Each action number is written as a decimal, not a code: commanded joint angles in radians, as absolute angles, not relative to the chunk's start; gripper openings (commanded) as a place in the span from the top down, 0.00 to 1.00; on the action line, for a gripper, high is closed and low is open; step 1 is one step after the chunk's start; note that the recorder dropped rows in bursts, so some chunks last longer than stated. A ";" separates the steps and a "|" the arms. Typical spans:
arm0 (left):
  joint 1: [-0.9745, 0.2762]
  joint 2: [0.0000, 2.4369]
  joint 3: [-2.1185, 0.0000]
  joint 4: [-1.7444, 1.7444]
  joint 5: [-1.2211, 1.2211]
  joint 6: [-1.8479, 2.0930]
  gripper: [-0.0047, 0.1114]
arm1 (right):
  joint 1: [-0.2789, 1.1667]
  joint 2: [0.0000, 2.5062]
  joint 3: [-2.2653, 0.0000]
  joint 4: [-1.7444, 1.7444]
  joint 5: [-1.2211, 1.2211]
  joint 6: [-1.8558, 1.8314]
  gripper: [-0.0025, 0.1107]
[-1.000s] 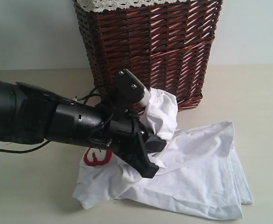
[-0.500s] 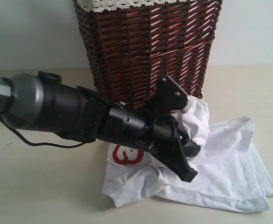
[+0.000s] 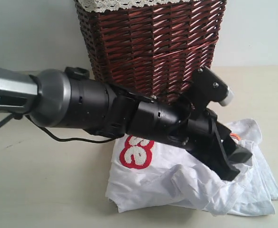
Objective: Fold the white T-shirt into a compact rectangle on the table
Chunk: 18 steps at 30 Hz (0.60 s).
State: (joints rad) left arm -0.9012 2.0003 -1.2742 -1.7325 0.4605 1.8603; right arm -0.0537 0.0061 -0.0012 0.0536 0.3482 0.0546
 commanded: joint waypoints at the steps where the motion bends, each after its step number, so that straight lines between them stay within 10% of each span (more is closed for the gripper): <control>1: -0.876 1.923 -1.282 -1.638 0.326 1.773 0.55 | -0.058 0.000 0.000 0.052 0.336 0.054 0.53; 9: -0.839 1.938 -1.141 -1.547 0.357 1.671 0.96 | -0.058 0.000 0.000 0.050 0.336 0.054 0.53; 18: -0.839 2.028 -1.097 -1.561 0.657 1.662 0.96 | -0.058 0.000 0.000 0.050 0.336 0.054 0.53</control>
